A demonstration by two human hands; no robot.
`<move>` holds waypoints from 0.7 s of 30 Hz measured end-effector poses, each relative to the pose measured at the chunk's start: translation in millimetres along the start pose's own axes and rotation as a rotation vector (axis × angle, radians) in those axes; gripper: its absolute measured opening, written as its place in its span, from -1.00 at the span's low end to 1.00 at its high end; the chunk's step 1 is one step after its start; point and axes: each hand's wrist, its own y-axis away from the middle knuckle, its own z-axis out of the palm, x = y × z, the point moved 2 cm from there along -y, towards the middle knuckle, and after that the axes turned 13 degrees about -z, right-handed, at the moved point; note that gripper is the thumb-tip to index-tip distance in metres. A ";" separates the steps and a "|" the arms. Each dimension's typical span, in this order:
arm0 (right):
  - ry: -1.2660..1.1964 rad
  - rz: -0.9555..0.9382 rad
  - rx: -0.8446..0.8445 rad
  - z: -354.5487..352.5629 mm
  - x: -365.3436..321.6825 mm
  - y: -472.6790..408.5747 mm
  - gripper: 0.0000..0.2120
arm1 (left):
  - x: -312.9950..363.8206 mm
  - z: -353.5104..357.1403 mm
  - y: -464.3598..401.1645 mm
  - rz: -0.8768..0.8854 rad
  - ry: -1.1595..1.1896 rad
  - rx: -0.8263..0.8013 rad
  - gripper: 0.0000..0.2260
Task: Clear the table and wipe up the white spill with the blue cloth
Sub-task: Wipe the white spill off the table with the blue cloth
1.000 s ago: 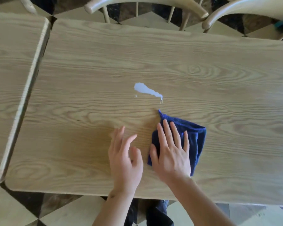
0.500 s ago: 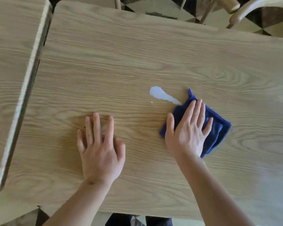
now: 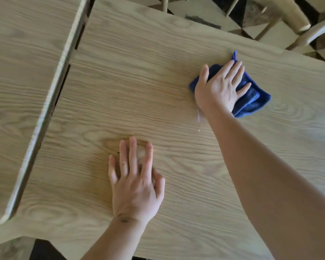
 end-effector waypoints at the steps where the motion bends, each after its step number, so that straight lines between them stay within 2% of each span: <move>1: -0.003 -0.033 -0.012 1.1 -7.1 -8.9 -0.21 | 0.0 0.1 -0.2 0.003 0.006 0.001 -0.41; 6: 0.024 -0.257 -0.083 5.9 -34.1 -33.6 -0.26 | -1.0 1.5 -0.1 -0.002 0.015 -0.009 -0.41; 11: 0.087 -0.455 -0.149 5.5 -32.4 -23.0 -0.29 | -2.0 0.2 0.6 -0.018 0.033 -0.017 -0.45; 15: 0.117 -0.565 -0.140 9.4 -35.0 19.2 -0.30 | -2.9 0.2 1.2 -0.030 0.067 0.002 -0.50; 21: 0.086 -0.618 -0.162 5.8 -26.9 105.4 -0.30 | -4.4 -1.0 1.8 -0.095 0.196 0.049 -0.51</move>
